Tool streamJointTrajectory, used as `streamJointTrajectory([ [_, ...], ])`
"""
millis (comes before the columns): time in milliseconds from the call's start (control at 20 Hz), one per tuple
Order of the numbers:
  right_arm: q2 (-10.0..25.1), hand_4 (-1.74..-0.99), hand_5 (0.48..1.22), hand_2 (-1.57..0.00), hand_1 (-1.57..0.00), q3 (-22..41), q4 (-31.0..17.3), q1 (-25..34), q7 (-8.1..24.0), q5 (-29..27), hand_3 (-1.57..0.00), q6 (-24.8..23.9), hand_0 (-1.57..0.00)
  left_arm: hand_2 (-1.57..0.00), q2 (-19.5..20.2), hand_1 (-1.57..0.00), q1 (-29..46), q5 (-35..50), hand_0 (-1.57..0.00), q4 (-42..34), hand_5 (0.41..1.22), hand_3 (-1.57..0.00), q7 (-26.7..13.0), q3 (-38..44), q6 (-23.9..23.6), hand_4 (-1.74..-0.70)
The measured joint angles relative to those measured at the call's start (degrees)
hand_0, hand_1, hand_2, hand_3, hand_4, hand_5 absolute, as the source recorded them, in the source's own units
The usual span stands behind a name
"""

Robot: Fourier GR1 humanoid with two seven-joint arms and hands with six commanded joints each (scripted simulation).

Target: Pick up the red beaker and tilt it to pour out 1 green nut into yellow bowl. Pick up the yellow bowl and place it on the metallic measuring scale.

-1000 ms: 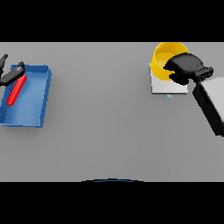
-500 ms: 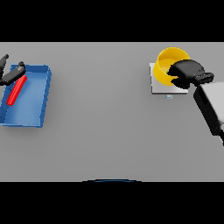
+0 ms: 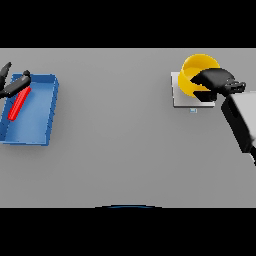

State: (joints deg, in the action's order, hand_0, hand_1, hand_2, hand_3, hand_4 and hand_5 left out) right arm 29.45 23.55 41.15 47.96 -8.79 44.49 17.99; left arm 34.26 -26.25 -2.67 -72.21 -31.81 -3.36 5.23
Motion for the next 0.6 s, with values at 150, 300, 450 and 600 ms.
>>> streamJointTrajectory([
  [150, -1.2, -1.485, 0.863, -0.38, -0.46, -0.9, -1.0, 0.3, 1.2, -1.1, -0.32, 0.9, -0.48, 0.00, -0.3, 0.00, -0.2, 0.4, 0.00, 0.2, 0.760, 0.00, 0.4, 0.2, 0.0, -0.84],
  [300, -0.7, -1.448, 0.824, -0.19, -0.24, -0.5, -0.6, -0.2, 0.2, -0.9, -0.16, 0.9, -0.25, 0.00, 0.1, 0.00, 0.0, 0.2, 0.00, 0.2, 0.750, 0.00, 0.2, 0.4, 0.0, -0.83],
  [450, -0.3, -1.409, 0.804, -0.10, -0.12, 0.5, -0.1, -0.2, 0.7, -0.1, -0.08, 2.1, -0.13, 0.00, -0.4, 0.00, 0.3, 0.5, 0.00, -0.6, 0.755, 0.00, 0.1, 0.1, -0.2, -0.84],
  [600, 0.2, -1.390, 0.779, -0.05, -0.06, 0.7, 0.6, -0.7, 1.1, -0.2, -0.04, 3.1, -0.06, 0.00, -0.2, 0.00, 0.6, 0.1, 0.00, -0.2, 0.760, 0.00, -0.1, 0.1, -0.3, -0.83],
])
